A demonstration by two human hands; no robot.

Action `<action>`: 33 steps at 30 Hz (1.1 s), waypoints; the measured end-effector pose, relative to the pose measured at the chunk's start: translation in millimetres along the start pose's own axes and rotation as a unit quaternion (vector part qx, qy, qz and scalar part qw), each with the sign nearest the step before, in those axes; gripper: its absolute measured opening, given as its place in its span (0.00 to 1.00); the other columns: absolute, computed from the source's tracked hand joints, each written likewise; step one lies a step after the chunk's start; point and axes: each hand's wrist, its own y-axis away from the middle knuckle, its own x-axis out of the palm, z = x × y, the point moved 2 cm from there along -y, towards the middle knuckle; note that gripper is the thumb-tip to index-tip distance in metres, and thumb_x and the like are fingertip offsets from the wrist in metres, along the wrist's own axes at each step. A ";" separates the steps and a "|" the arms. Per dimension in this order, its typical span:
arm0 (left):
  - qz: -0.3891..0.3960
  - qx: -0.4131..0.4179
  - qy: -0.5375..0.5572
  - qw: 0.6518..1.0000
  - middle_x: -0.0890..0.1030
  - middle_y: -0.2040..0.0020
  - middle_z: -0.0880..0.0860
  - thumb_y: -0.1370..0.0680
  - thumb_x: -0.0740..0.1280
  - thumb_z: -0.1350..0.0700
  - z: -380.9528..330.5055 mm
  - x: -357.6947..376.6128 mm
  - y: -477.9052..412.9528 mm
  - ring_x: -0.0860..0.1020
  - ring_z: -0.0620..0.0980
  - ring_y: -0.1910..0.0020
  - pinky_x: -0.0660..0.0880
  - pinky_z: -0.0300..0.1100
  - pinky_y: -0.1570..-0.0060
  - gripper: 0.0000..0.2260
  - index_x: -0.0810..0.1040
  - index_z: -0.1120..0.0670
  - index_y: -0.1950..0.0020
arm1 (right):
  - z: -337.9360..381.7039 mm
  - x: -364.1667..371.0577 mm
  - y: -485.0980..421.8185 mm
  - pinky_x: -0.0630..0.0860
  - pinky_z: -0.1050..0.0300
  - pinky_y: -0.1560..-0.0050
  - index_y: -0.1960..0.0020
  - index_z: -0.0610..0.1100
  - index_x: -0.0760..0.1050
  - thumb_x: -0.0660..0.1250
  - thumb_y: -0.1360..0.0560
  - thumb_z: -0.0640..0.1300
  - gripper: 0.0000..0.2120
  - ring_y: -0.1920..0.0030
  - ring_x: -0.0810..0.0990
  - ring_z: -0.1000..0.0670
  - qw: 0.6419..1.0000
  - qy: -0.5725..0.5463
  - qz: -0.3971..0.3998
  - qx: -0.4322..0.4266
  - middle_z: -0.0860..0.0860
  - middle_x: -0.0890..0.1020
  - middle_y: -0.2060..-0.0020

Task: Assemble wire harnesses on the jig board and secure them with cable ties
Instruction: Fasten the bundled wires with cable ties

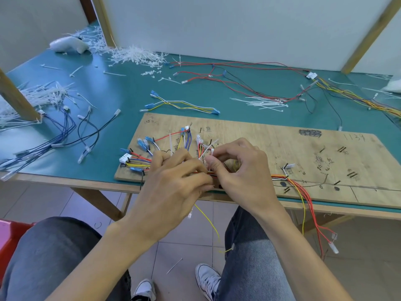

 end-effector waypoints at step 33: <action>0.040 -0.327 0.150 0.932 0.71 0.53 0.47 0.24 0.74 0.43 -1.0 -2.8 -29.8 0.65 0.52 0.43 0.60 0.47 0.44 0.06 0.80 0.35 0.61 | -0.7 -3.8 0.5 0.75 0.43 0.42 0.55 0.51 0.88 0.78 0.31 0.41 0.07 0.53 0.85 0.59 0.998 0.005 -0.023 -0.053 0.60 0.88 0.57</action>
